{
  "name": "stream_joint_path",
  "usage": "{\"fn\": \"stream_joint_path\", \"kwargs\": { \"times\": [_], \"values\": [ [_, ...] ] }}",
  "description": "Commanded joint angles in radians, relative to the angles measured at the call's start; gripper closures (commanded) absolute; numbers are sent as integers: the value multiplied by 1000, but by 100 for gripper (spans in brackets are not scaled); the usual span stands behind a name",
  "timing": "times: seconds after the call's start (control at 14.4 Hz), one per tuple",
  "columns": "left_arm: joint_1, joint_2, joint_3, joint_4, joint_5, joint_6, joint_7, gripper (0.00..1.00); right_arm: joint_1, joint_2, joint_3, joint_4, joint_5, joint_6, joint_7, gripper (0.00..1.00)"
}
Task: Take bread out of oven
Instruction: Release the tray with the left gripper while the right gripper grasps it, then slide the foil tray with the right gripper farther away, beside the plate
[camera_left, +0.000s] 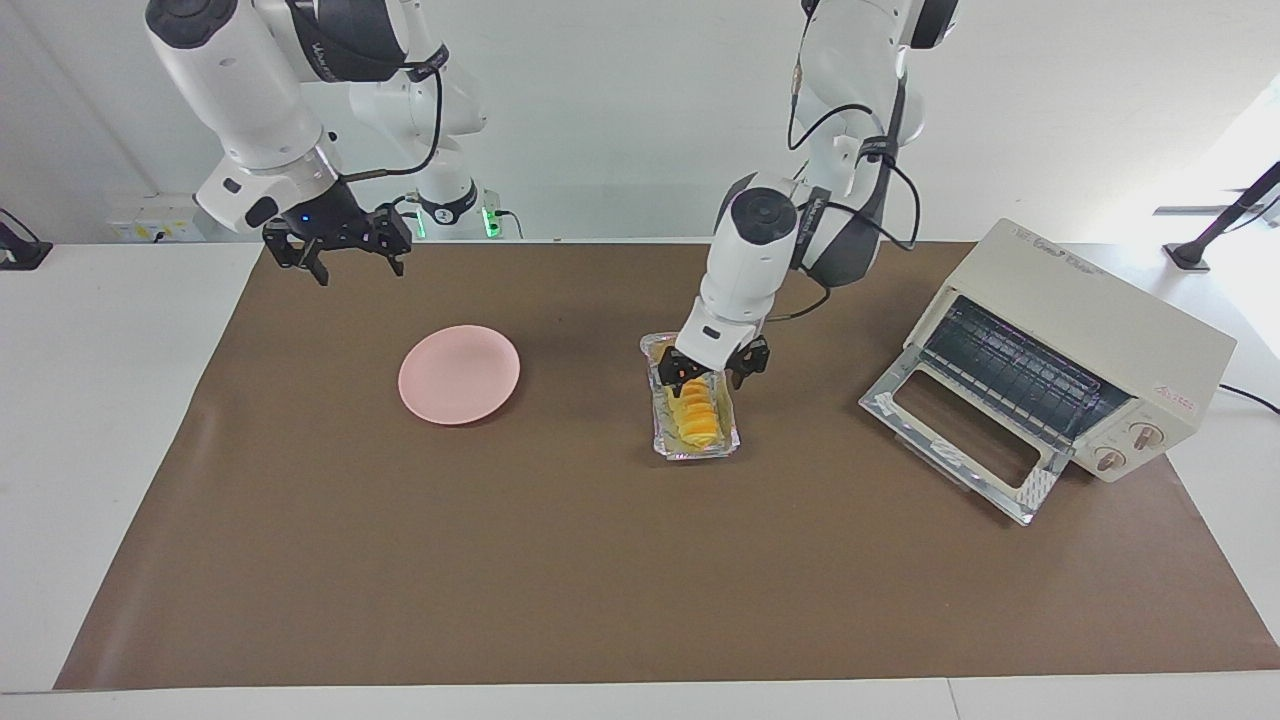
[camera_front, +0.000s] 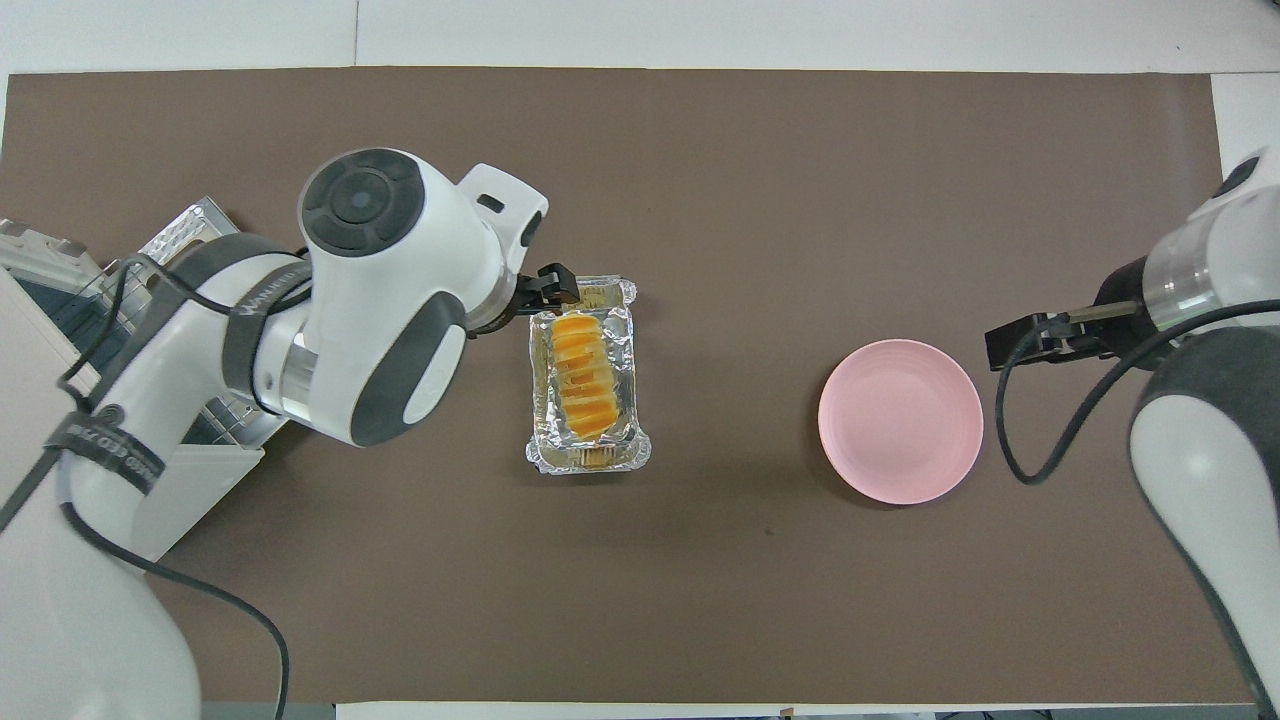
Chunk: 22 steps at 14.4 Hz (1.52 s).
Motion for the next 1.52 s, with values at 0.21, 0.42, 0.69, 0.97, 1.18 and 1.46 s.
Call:
{"fn": "stream_joint_path", "kwargs": {
  "times": [0.21, 0.42, 0.69, 0.97, 1.18, 1.46],
  "values": [
    [293, -169, -2, -18, 14, -241, 213, 0, 249, 137, 1, -39, 11, 237, 356, 0],
    [393, -247, -1, -24, 23, -404, 369, 0, 381, 301, 1, 58, -40, 334, 529, 0],
    [432, -322, -1, -48, 77, -519, 463, 0, 475, 524, -2, 245, -100, 344, 680, 0],
    [473, -332, -10, -53, 77, -520, 503, 0, 487, 591, -2, 211, -127, 485, 717, 0],
    [458, -291, -11, -44, 84, -481, 526, 0, 489, 619, -2, 192, -137, 527, 715, 1],
    [455, -287, -11, -52, 83, -506, 530, 0, 500, 619, -1, 167, -141, 556, 712, 61]
  ]
}}
